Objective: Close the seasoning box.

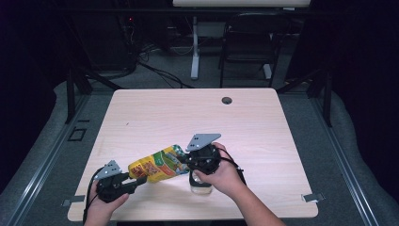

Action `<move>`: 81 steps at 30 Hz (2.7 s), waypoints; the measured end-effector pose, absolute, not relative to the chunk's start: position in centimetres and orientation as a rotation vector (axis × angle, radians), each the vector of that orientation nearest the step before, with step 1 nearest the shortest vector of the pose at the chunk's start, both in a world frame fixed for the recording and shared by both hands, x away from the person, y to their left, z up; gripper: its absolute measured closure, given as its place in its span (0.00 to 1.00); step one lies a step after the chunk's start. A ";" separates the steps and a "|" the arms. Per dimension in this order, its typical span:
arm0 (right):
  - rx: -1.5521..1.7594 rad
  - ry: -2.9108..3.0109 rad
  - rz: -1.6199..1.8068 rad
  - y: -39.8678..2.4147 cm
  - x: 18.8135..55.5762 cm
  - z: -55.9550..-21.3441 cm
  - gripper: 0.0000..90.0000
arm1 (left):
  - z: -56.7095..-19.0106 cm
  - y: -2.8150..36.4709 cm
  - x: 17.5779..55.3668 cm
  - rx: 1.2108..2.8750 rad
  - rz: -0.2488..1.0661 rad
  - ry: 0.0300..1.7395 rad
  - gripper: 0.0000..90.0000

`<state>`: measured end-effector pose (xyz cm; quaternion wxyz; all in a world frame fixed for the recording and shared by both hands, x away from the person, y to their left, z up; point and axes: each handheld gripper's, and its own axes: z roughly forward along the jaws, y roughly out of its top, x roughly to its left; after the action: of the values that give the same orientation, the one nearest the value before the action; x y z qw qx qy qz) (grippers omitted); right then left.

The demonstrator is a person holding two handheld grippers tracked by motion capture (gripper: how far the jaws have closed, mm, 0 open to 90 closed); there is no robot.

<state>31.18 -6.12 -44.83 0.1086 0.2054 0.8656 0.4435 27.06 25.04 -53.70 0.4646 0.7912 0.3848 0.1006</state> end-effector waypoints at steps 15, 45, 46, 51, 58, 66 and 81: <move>0.603 2.555 1.307 -6.1 30.7 -45.0 0.92 | -53.7 25.2 27.0 1.936 0.250 0.947 0.70; 0.638 2.476 1.428 -8.0 29.8 -43.9 0.94 | -52.7 25.2 26.7 1.932 0.263 0.900 0.72; 0.635 2.478 1.430 -8.0 29.7 -43.9 0.95 | -52.7 25.2 26.7 1.932 0.264 0.899 0.72; 0.626 2.474 1.422 -8.0 29.6 -44.0 0.98 | -52.5 25.3 26.7 1.934 0.269 0.896 0.72; 0.636 2.458 1.446 -8.4 29.7 -44.3 1.00 | -52.1 25.2 26.6 1.931 0.279 0.888 0.72; 0.622 2.444 1.465 -8.6 29.5 -44.5 1.00 | -51.7 25.0 26.4 1.932 0.290 0.904 0.72; 0.612 2.447 1.508 -9.3 29.4 -44.8 1.00 | -51.1 24.7 26.1 1.931 0.295 0.918 0.72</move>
<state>29.41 -9.26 -44.81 0.1013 0.2072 0.8285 0.5104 26.13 24.72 -51.11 0.4722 0.7886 0.3750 0.1203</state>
